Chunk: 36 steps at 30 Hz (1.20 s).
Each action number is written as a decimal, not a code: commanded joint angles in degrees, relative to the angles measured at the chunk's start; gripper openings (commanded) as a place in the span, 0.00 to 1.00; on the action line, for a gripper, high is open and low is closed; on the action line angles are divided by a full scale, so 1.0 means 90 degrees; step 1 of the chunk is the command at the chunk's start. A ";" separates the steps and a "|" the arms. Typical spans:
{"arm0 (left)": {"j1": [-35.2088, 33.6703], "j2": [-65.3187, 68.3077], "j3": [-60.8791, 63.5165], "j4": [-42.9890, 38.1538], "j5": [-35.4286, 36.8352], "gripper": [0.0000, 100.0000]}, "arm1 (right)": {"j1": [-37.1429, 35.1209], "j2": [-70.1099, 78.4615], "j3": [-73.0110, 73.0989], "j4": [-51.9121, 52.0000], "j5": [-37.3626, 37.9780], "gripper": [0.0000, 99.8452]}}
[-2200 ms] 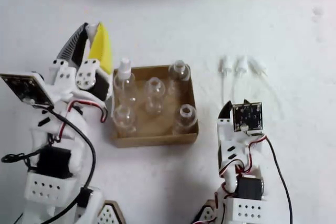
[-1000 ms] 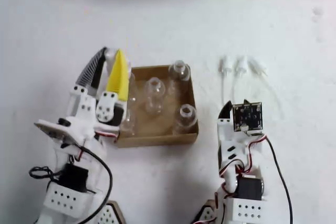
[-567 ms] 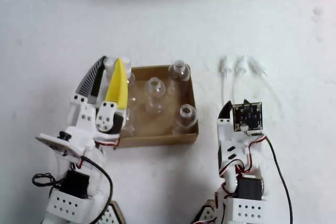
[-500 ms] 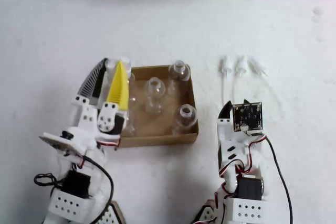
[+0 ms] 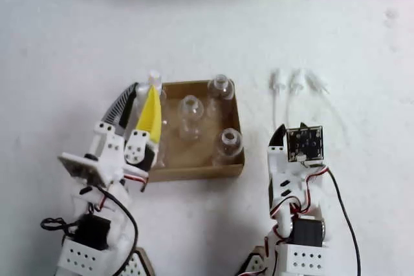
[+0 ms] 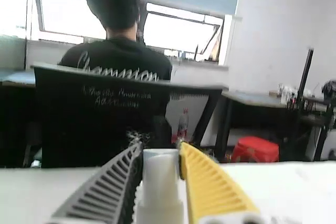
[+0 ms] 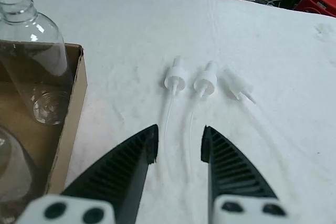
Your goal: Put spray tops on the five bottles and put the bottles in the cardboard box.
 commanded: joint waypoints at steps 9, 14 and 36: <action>0.0054 -0.0122 -0.0713 0.1289 -0.0049 0.02 | -0.0044 -0.0044 0.0049 -0.0151 0.0078 0.12; 0.0063 -0.0122 -0.0772 0.1602 -0.0049 0.02 | -0.0044 -0.0044 0.0049 -0.0151 0.0078 0.12; 0.0034 -0.0122 -0.1788 0.3057 0.0225 0.14 | -0.0034 -0.0044 0.0049 -0.0151 0.0078 0.12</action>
